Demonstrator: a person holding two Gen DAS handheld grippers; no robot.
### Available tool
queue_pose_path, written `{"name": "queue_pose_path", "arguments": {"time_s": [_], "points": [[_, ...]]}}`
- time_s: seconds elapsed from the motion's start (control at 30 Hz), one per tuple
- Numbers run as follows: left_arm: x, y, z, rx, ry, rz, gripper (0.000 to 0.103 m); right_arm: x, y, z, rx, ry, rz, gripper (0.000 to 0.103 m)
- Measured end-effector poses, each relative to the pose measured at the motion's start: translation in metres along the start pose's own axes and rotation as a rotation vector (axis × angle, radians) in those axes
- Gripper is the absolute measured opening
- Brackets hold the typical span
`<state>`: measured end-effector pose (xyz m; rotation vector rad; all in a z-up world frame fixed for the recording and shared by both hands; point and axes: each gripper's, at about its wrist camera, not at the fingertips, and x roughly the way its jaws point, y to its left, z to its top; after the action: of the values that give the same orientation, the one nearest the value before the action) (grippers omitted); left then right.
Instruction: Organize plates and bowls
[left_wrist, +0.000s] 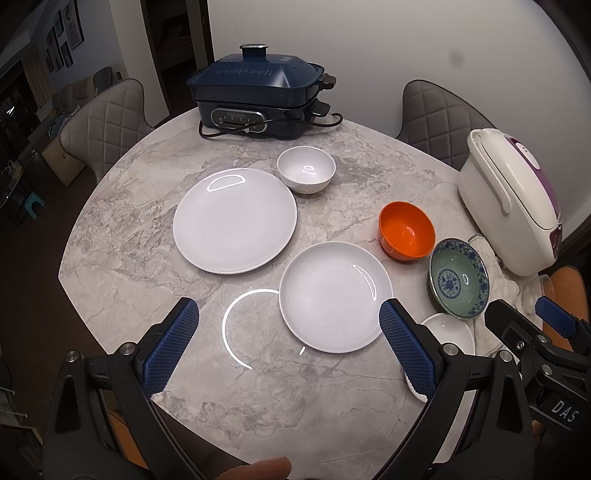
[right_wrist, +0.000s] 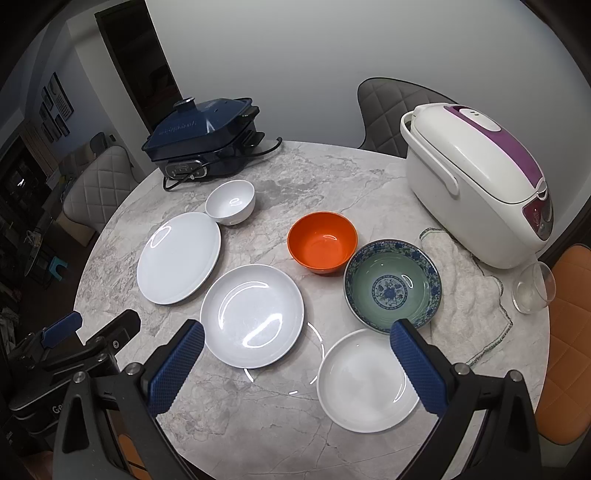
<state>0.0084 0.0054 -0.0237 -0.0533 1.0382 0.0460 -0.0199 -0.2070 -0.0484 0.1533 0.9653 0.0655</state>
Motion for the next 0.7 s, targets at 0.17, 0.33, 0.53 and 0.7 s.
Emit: {"name": "queue_pose_path", "arguments": {"time_s": [0.17,0.33,0.53,0.7], "points": [[0.004,0.000,-0.003,-0.003,0.003,0.002,0.099,-0.001,0.000,0.001,0.000,0.001,0.000,0.103],[0.008,0.001,-0.009,-0.009,0.006,0.008,0.099,0.000,0.001,0.001,-0.001,0.003,0.001,0.103],[0.013,0.007,-0.015,-0.034,0.039,-0.014,0.099,0.005,0.002,-0.001,-0.011,0.003,0.027,0.103],[0.043,0.044,-0.052,-0.156,0.160,-0.187,0.099,0.001,0.000,-0.003,-0.027,-0.040,0.272,0.103]]}}
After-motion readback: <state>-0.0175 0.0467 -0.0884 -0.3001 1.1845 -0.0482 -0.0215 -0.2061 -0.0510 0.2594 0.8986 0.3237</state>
